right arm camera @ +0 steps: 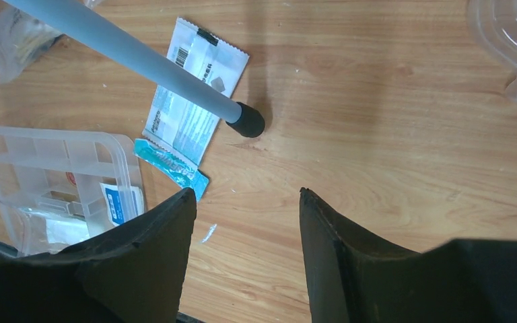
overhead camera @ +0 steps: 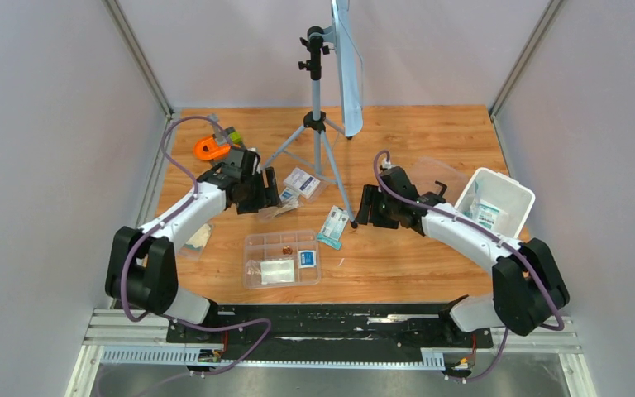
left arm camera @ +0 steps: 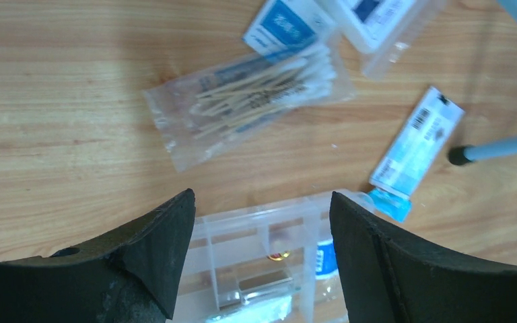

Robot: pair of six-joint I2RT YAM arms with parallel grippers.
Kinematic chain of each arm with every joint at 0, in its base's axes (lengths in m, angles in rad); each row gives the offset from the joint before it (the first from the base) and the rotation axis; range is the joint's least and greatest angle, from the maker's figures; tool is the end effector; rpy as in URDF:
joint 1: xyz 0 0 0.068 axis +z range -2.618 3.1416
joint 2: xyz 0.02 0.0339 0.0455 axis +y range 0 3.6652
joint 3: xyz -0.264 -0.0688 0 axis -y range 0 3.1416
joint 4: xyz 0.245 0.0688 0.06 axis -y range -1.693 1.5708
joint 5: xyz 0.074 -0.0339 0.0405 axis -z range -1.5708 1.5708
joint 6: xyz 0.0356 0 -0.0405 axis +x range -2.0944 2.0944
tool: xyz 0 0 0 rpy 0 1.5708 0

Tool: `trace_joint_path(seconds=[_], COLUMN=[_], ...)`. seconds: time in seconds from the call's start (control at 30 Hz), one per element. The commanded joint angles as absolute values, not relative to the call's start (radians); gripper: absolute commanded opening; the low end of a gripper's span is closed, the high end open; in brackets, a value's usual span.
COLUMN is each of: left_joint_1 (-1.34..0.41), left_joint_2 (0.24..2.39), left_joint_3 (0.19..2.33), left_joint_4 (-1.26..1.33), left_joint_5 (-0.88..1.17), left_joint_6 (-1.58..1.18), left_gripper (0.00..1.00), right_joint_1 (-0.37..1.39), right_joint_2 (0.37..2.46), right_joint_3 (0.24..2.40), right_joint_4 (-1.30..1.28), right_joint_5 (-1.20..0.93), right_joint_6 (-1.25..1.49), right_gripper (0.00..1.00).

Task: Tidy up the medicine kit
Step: Pick up the medical item at the center of the board.

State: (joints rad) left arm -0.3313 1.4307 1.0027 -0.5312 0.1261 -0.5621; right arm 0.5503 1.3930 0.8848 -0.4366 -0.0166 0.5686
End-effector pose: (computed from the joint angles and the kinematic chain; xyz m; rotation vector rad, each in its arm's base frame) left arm 0.2763 -0.0998 0.2383 -0.2477 2.5866 -0.5022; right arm 0.2390 0.1473 0.2177 0.0167 2.5812 0.4615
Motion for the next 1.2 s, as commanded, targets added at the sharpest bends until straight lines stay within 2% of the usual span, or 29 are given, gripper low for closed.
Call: trace_joint_path(seconds=[0.0, 0.17, 0.3, 0.47, 0.67, 0.97, 1.17], left_joint_1=[-0.328, -0.306, -0.205, -0.034, -0.024, -0.121, -0.122], left_joint_2=[1.470, 1.393, 1.292, 1.265, 1.415, 1.679, 1.784], left_joint_3=[1.053, 1.050, 0.986, 0.961, 1.058, 1.174, 1.190], left_joint_4=[-0.560, -0.700, -0.785, -0.861, -0.905, -0.942, -0.926], left_joint_5=[-0.064, -0.271, -0.308, -0.339, -0.465, -0.575, -0.578], left_joint_6=[-0.616, -0.727, -0.805, -0.836, -0.827, -0.855, -0.872], left_gripper=[0.79, 0.77, 0.78, 0.79, 0.67, 0.64, 0.56], right_joint_1=[0.555, 0.555, 0.555, 0.555, 0.555, 0.554, 0.554], right_joint_2=[1.354, 1.312, 1.317, 1.325, 1.323, 1.311, 1.305], right_joint_3=[0.887, 0.869, 0.861, 0.848, 0.849, 0.847, 0.842], right_joint_4=[-0.334, -0.334, -0.335, -0.307, -0.301, -0.301, -0.301], right_joint_5=[-0.021, -0.001, -0.005, -0.025, -0.031, -0.035, -0.031], right_joint_6=[0.640, 0.620, 0.620, 0.610, 0.585, 0.571, 0.568], right_gripper=[0.57, 0.58, 0.58, 0.58, 0.58, 0.59, 0.59])
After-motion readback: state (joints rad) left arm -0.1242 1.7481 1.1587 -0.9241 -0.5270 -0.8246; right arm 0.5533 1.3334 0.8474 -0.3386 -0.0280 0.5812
